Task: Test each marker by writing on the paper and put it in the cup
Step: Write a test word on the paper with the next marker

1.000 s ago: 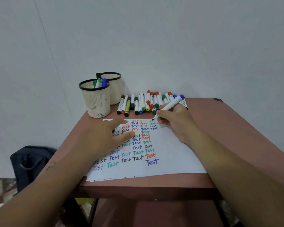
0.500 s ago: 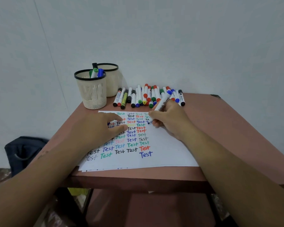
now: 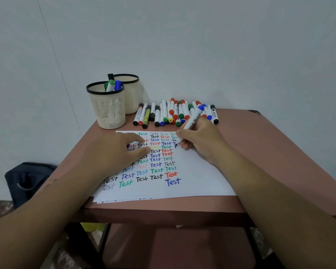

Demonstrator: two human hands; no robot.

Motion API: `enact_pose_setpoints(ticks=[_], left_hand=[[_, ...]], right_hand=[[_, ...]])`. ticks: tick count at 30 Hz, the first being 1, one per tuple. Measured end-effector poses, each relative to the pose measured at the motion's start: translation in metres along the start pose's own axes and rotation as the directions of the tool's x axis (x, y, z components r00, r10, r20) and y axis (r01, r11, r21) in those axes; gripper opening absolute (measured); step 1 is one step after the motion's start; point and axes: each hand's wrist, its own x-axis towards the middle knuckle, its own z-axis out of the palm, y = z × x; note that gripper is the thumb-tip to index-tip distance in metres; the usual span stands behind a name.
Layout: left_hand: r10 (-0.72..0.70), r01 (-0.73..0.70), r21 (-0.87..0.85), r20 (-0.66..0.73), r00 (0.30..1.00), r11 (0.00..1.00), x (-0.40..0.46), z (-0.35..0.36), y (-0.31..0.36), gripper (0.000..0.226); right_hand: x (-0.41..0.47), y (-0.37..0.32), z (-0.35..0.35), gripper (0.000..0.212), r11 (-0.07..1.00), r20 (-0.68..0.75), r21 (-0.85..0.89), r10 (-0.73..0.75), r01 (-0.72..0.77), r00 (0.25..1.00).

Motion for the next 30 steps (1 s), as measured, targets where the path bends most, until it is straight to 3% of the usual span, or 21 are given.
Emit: enact_pose_setpoints(ticks=[14,22,30], left_hand=[[-0.007,0.007,-0.011,0.015,1.000,1.000,0.0009,0.0004,-0.0003,0.056],[-0.015,0.015,-0.030,0.015,1.000,0.999,0.0017,0.0025,-0.0019,0.057],[0.005,-0.005,0.003,-0.026,1.000,1.000,0.0001,0.0018,-0.0024,0.055]], right_hand=[[-0.0006,-0.0009,0.0012,0.020,1.000,0.003,0.024,0.020,-0.020,1.000],[-0.0029,-0.0034,0.0019,0.016,0.997,-0.015,-0.078,0.003,-0.004,1.000],[-0.0067,-0.0059,-0.0008,0.015,0.997,-0.046,-0.076,-0.019,0.016,0.999]])
